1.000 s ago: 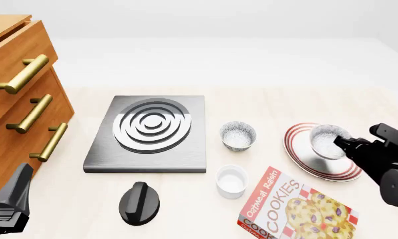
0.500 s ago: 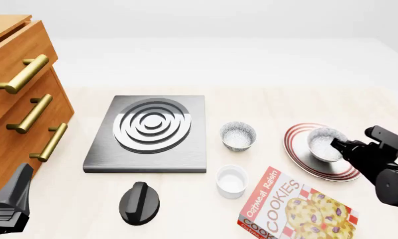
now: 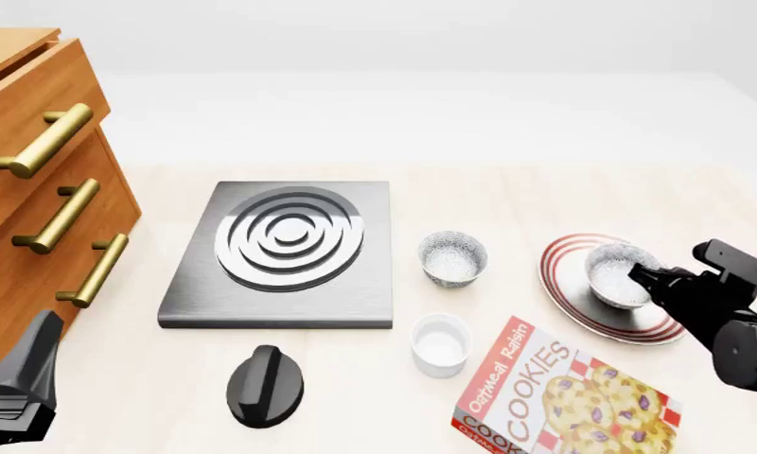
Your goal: Pick the akita bowl next to the plate and place it on the plate.
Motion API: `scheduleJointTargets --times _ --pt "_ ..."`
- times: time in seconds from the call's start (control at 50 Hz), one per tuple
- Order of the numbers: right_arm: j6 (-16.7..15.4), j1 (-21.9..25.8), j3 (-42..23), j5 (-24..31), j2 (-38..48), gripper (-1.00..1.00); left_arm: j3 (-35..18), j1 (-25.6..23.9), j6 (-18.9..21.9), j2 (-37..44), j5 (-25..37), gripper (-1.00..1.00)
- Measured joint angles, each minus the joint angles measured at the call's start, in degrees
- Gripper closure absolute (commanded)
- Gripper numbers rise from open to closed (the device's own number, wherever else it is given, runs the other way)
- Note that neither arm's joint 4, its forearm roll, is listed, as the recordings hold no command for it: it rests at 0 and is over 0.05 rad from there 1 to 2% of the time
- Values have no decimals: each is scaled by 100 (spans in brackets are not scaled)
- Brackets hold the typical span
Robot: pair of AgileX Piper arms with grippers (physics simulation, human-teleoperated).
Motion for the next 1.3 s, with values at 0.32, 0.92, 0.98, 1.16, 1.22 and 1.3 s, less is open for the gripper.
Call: scheduleJointTargets --times 0.32,0.92,0.98,1.16,1.22,1.3 --pt "18 -1 -7 5 14 -100 0 0 0 0 0 -100" --pt "-28 -166 46 475 -971 -100 0 0 0 0 0 -100" --pt "-24 -187 58 541 -1113 -100 0 0 0 0 0 -100" --pt "-21 -197 155 743 -1656 -100 0 0 0 0 0 -100" --pt "-25 -186 198 839 -1904 -100 0 0 0 0 0 -100" --pt "-30 -161 256 990 -2269 -100 0 0 0 0 0 -100"
